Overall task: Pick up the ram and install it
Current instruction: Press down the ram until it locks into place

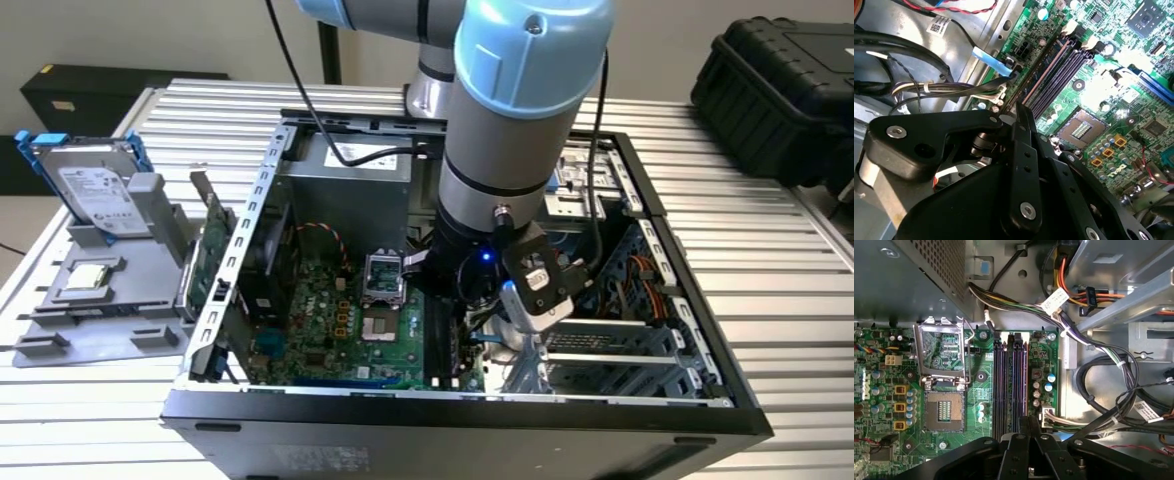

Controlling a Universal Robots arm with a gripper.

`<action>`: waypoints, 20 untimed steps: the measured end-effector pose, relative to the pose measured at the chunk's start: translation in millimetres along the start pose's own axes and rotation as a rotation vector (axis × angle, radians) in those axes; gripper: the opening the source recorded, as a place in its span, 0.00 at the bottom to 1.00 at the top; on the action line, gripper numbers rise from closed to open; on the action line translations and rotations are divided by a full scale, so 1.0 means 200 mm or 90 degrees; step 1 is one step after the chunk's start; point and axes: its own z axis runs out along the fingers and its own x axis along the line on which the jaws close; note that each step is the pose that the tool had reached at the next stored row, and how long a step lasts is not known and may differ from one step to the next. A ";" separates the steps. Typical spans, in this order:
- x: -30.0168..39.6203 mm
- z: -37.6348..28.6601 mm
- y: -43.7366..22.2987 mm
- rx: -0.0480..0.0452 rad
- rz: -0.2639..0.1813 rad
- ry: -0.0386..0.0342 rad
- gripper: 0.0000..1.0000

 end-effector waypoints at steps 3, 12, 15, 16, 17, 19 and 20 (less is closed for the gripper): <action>0.000 -0.008 0.001 -0.0005 -0.035 0.0024 0.00; 0.000 -0.020 0.002 -0.0018 -0.136 0.0097 0.00; 0.000 -0.022 0.002 -0.0019 -0.142 0.0101 0.00; 0.000 -0.024 0.002 -0.0017 -0.141 0.0101 0.00; -0.001 -0.024 0.002 -0.0018 -0.136 0.0097 0.00; -0.001 -0.026 0.002 -0.0016 -0.120 0.0086 0.00; 0.000 -0.027 0.003 -0.0014 -0.112 0.0080 0.00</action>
